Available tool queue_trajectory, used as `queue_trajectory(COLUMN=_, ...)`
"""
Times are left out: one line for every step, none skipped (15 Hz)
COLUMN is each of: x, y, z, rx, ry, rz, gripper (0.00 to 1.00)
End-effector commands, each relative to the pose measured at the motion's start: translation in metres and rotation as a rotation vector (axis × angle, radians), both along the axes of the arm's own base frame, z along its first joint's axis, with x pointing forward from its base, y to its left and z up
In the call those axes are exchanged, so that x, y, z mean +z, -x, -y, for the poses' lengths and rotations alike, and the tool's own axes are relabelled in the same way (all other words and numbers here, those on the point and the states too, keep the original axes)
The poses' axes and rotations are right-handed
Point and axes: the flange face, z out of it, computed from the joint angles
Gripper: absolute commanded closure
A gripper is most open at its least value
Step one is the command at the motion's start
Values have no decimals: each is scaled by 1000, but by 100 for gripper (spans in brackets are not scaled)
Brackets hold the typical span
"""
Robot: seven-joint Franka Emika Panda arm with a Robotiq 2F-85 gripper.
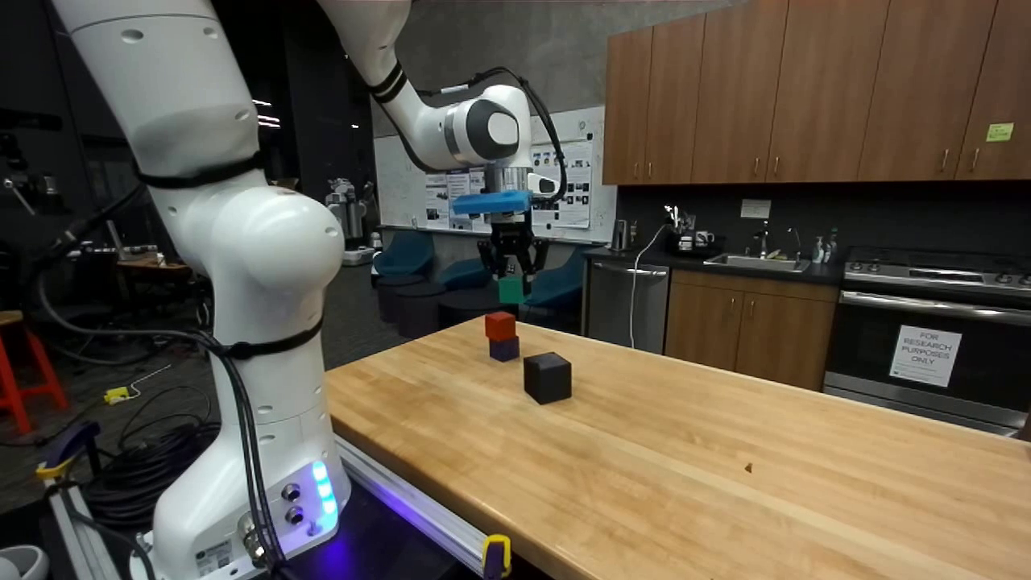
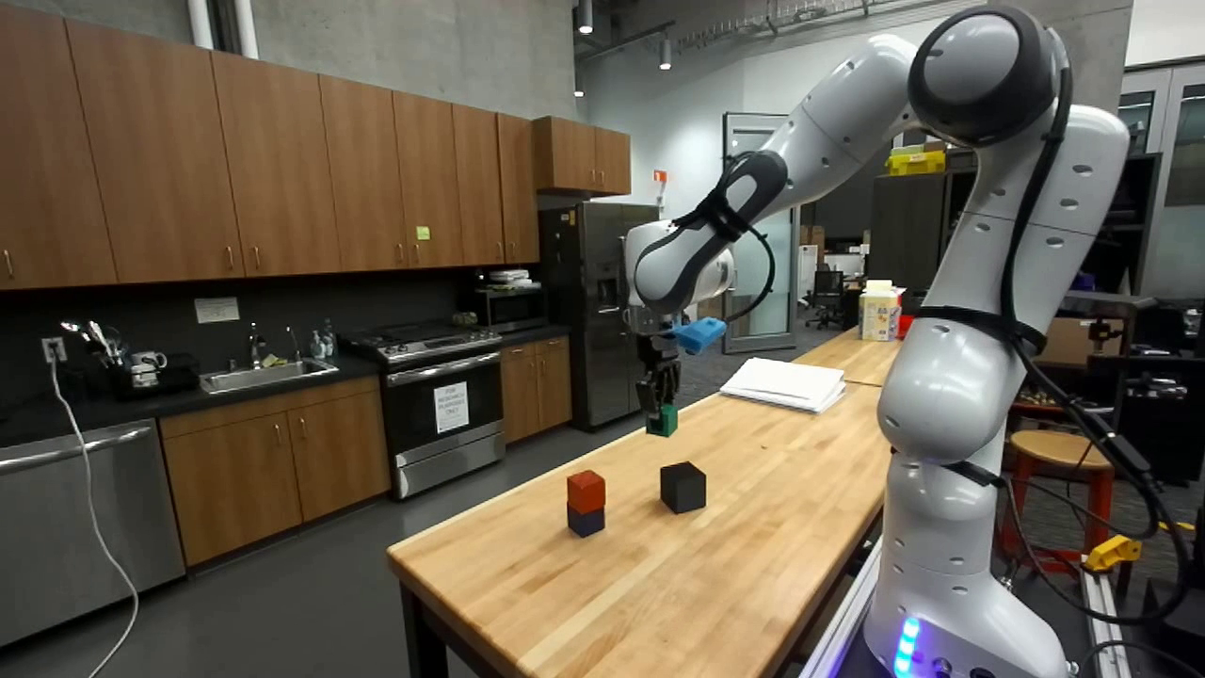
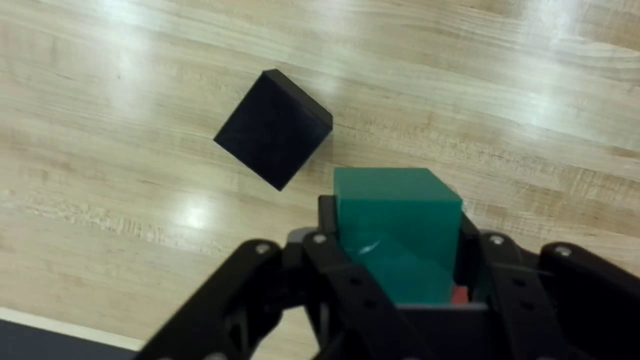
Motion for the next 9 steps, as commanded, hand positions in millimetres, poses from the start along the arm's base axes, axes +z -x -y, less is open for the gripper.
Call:
queue_trajectory(x=-1, y=7, z=16, rx=-82, ry=21, rz=-43, gripper=76)
queue_trajectory(x=-2, y=9, z=18, rx=-109, ry=17, rz=-47, gripper=76)
queue_trajectory(x=-3, y=9, z=21, rx=-137, ry=15, rz=-48, gripper=76)
queue_trajectory(x=-4, y=9, z=23, rx=-161, ry=16, rz=-48, gripper=76)
queue_trajectory(x=-8, y=10, z=25, rx=-184, ry=8, rz=-50, gripper=76)
queue_trajectory(x=-11, y=10, z=27, rx=-207, ry=-2, rz=-55, gripper=76)
queue_trajectory(x=-13, y=10, z=30, rx=-227, ry=-8, rz=-57, gripper=76)
queue_trajectory(x=-15, y=11, z=33, rx=-251, ry=-20, rz=-58, gripper=76)
queue_trajectory(x=-18, y=12, z=36, rx=-274, ry=-32, rz=-61, gripper=76)
